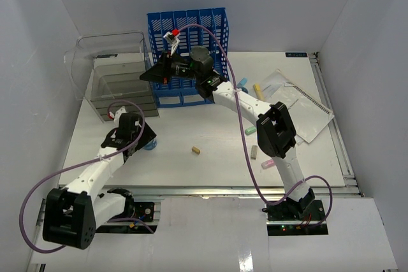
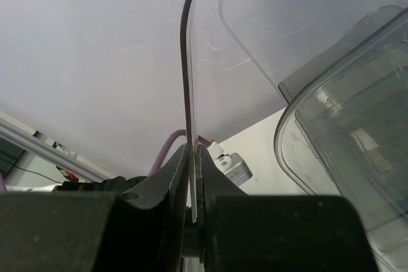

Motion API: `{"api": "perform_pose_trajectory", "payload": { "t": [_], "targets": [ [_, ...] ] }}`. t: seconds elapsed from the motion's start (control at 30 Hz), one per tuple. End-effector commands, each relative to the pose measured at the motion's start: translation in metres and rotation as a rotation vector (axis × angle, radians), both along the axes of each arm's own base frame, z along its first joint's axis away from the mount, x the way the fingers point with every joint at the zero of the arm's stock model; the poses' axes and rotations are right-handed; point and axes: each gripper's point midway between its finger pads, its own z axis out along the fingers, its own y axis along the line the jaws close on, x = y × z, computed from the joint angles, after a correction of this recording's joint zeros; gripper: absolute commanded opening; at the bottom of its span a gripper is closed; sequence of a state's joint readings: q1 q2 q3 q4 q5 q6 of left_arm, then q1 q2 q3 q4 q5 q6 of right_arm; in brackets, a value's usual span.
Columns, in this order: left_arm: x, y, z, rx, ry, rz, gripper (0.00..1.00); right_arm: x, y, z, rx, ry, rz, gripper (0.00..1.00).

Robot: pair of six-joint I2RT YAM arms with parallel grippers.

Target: Organize the desk

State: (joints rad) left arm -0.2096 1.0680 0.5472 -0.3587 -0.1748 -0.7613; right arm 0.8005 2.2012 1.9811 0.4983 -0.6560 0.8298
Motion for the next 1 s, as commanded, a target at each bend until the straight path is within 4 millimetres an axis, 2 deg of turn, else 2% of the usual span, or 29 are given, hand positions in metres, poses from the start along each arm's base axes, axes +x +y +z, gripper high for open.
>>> {"api": "perform_pose_trajectory", "payload": {
  "t": [0.0,0.1,0.27,0.47,0.53,0.6,0.67,0.8,0.87,0.93,0.97],
  "targets": [
    [0.000,-0.017,0.046,-0.220,-0.197,0.070,0.15,-0.017,-0.021,0.066,0.113,-0.098,0.011,0.11],
    [0.000,-0.023,0.070,-0.355,-0.332,0.094,0.07,-0.017,-0.022,0.068,0.117,-0.098,0.010,0.11],
    [0.003,-0.021,0.086,-0.473,-0.425,0.147,0.00,-0.018,-0.023,0.069,0.117,-0.090,0.010,0.11],
    [0.010,-0.005,0.113,-0.643,-0.536,0.213,0.00,-0.021,-0.025,0.076,0.127,-0.100,0.010,0.11],
    [0.016,0.013,0.125,-0.702,-0.621,0.239,0.00,-0.021,-0.025,0.077,0.127,-0.098,0.011,0.11],
    [0.020,0.021,0.133,-0.767,-0.667,0.234,0.00,-0.021,-0.026,0.076,0.127,-0.093,0.011,0.11],
    [0.022,0.022,0.148,-0.833,-0.721,0.195,0.00,-0.022,-0.026,0.077,0.128,-0.090,0.016,0.11],
    [0.036,0.032,0.152,-0.891,-0.741,0.195,0.00,-0.024,-0.027,0.078,0.129,-0.093,0.019,0.11],
    [0.043,0.034,0.170,-0.917,-0.799,0.154,0.00,-0.024,-0.027,0.078,0.129,-0.092,0.021,0.11],
    [0.049,0.034,0.177,-0.921,-0.803,0.136,0.00,-0.024,-0.027,0.078,0.128,-0.091,0.024,0.11],
    [0.054,0.032,0.186,-0.908,-0.805,0.097,0.00,-0.024,-0.027,0.077,0.126,-0.087,0.024,0.11]
  ]
}}
